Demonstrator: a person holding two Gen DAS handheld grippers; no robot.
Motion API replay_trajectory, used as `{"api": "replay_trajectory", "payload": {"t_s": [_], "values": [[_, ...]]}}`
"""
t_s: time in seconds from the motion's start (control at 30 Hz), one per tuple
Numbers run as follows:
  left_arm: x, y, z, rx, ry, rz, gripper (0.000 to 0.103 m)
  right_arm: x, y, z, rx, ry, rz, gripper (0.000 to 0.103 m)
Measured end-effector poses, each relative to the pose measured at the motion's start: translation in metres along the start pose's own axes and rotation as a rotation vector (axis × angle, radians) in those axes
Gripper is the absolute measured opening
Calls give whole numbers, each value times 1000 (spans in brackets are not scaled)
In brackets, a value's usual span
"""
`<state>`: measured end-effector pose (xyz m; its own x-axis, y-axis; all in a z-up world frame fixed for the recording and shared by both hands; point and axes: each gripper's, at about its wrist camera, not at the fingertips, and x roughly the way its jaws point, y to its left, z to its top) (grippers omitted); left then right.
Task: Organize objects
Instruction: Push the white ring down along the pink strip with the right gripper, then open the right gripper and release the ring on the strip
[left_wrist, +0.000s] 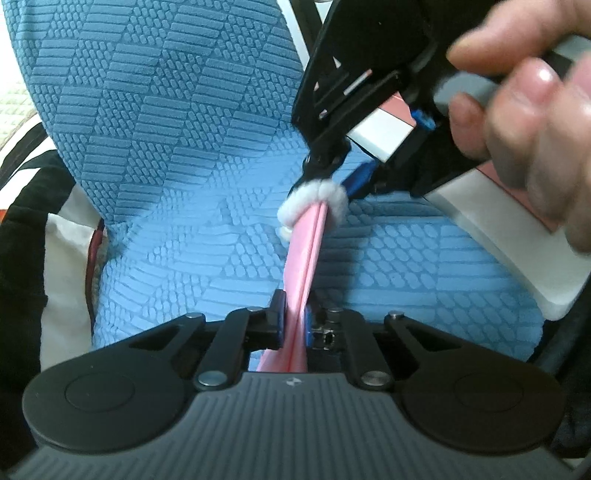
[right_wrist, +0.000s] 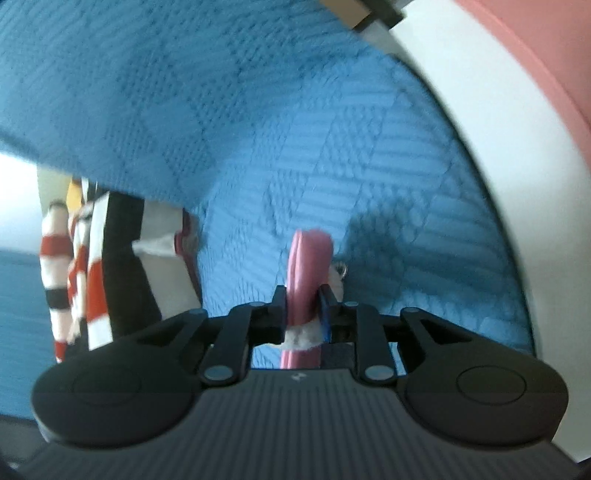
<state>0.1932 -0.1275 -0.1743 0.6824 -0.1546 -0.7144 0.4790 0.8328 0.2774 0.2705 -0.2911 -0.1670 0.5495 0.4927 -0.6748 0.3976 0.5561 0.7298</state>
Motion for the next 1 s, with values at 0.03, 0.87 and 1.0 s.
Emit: {"api": "replay_trajectory", "payload": {"t_s": [0.03, 0.87, 1.0], "values": [[0, 0, 0, -1, 0, 2, 11, 1, 3, -3, -14, 8, 1, 22], [-5, 13, 3, -134, 6, -39, 15, -11, 1, 4, -13, -49, 7, 18], [-4, 18, 3, -160, 12, -48, 14, -10, 8, 0, -29, -61, -1, 21]]}}
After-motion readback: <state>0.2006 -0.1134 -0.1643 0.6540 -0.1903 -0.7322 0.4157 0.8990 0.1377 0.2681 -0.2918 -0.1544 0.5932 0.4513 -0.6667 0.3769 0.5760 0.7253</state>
